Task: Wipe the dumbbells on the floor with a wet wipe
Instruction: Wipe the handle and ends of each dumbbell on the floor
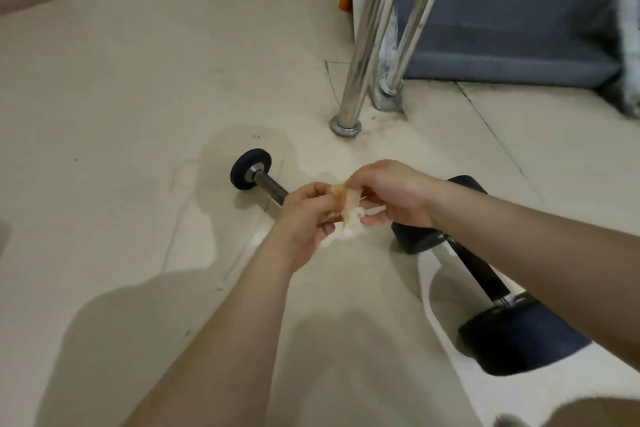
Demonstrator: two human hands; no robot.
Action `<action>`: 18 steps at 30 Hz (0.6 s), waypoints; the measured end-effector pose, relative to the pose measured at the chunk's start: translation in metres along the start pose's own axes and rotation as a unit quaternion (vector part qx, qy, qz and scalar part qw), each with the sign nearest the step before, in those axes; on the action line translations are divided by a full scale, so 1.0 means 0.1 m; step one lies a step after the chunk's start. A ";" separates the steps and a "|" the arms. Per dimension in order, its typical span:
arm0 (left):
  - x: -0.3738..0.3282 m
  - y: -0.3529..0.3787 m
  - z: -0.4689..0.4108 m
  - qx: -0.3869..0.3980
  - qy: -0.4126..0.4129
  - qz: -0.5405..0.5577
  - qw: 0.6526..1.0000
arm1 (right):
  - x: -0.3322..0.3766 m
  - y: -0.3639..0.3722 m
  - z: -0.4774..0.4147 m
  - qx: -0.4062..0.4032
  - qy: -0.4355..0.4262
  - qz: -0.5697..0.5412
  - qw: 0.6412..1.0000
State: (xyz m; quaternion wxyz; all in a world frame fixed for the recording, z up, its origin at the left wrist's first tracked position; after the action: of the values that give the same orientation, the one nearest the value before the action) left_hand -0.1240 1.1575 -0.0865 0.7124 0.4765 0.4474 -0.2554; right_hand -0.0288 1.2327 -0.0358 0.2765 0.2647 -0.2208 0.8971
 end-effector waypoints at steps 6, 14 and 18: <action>0.12 0.14 0.05 -0.071 -0.102 0.278 0.953 | 0.07 -0.01 0.33 -0.120 0.007 -0.055 0.991; 0.37 -0.25 -0.01 -0.083 -0.097 0.276 0.953 | 0.04 0.20 0.26 -0.137 -0.044 0.023 0.989; 0.23 -0.58 -0.05 -0.088 -0.069 0.195 0.974 | -0.05 0.26 -0.05 -0.133 -0.060 0.070 0.987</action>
State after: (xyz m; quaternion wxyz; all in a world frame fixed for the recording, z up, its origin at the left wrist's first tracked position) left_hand -0.1613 1.1398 -0.1340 0.8170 0.4709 0.3163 -0.1039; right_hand -0.0431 1.2136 -0.0490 0.2322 0.2634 -0.3719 0.8593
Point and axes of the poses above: each hand's wrist, its own z-axis away from the middle knuckle, its own y-axis out of the palm, x = y × z, the point moved 6 cm from there along -z, towards the middle knuckle, and after that the axes turned 15 degrees about y, right-handed, at the moved point
